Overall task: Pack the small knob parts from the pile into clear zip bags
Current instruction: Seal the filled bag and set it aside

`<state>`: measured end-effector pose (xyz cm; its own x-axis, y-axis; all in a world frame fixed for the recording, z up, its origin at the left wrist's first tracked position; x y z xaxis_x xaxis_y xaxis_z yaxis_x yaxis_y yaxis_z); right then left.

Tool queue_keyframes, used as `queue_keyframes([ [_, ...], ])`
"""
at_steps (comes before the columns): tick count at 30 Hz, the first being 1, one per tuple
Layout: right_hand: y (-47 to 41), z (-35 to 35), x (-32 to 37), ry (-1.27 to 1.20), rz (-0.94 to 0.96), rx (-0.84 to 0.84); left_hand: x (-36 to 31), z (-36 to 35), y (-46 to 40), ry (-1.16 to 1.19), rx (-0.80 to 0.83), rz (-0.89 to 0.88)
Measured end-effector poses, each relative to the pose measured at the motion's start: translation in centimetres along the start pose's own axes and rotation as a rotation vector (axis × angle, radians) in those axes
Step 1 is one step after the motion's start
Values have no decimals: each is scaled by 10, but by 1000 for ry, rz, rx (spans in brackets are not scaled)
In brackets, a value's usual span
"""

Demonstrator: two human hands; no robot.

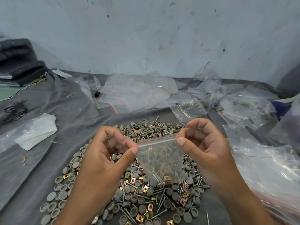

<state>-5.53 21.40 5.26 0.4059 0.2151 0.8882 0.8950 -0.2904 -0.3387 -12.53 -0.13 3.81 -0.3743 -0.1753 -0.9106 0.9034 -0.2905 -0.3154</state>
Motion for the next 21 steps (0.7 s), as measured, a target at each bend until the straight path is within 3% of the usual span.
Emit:
queue_keyframes([
  [9, -8, 0, 15, 132, 9, -9, 11, -1, -2, 60, -42, 79],
  [17, -118, 137, 77, 429, 139, -467, 12, 2, -1, 3, -64, 95],
  [21, -154, 188, 126, 645, 240, -533, 14, 4, -2, -16, -74, 110],
])
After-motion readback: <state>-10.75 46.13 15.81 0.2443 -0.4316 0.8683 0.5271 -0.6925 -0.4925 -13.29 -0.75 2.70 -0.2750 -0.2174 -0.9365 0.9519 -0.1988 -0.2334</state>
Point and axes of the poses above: each hand's wrist, its own y-axis away from the middle knuckle, its own z-axis out of the back of the hand, x = y × z, the point moved 9 cm from there along -y, towards the middle knuckle, and after that the axes turned 12 degrees about -y, right-handed, at the moved point
